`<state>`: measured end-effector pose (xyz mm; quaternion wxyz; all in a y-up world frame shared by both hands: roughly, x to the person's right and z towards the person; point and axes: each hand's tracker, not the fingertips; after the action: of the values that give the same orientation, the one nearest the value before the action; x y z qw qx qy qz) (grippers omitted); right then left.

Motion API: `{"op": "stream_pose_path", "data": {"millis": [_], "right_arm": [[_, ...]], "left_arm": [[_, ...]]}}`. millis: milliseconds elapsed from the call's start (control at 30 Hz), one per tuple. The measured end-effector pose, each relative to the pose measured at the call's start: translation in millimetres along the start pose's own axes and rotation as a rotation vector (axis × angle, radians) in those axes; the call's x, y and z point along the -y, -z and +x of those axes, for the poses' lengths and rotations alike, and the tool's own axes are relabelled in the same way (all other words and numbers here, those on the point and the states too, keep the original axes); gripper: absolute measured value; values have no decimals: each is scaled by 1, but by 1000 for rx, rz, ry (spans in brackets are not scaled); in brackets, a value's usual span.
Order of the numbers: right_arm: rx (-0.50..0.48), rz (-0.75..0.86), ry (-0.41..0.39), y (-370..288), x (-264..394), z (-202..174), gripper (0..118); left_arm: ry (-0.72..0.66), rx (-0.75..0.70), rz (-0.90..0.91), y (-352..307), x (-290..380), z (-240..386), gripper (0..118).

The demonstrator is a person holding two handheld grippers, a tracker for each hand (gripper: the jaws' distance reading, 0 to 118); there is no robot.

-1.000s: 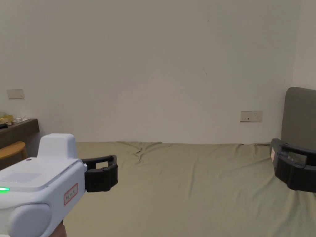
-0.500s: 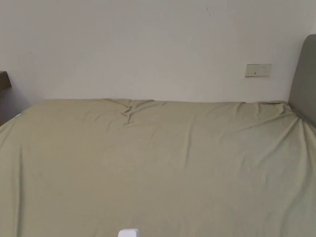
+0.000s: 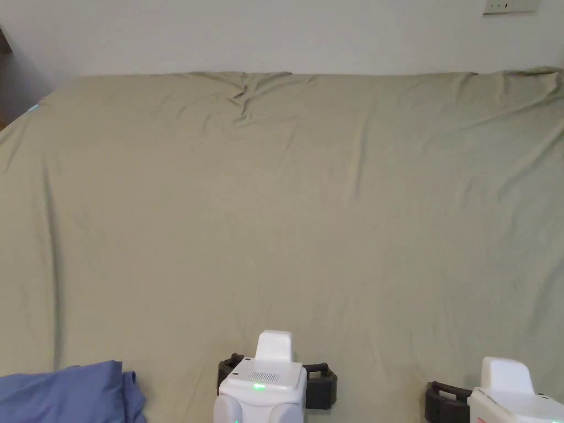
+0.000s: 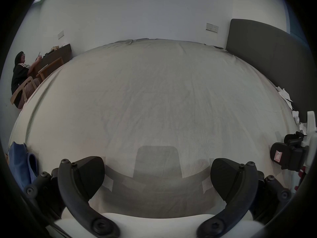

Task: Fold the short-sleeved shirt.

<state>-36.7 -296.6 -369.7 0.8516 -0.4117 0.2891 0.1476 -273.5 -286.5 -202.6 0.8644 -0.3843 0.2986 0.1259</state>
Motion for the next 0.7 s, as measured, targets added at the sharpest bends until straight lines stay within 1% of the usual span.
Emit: {"op": "stream_pose_path", "data": {"millis": [67,433,700], "right_arm": [[-11,4,7,3,2,3,118],[-2,3,4,2,3,4,118],[-7,4,1,2,3,4,118]], "left_arm": [[-4,8,-15,2,-2,-1,118],[-1,1,-23,11,0,-1,118],[0,5,-11,6,0,-1,118]]}}
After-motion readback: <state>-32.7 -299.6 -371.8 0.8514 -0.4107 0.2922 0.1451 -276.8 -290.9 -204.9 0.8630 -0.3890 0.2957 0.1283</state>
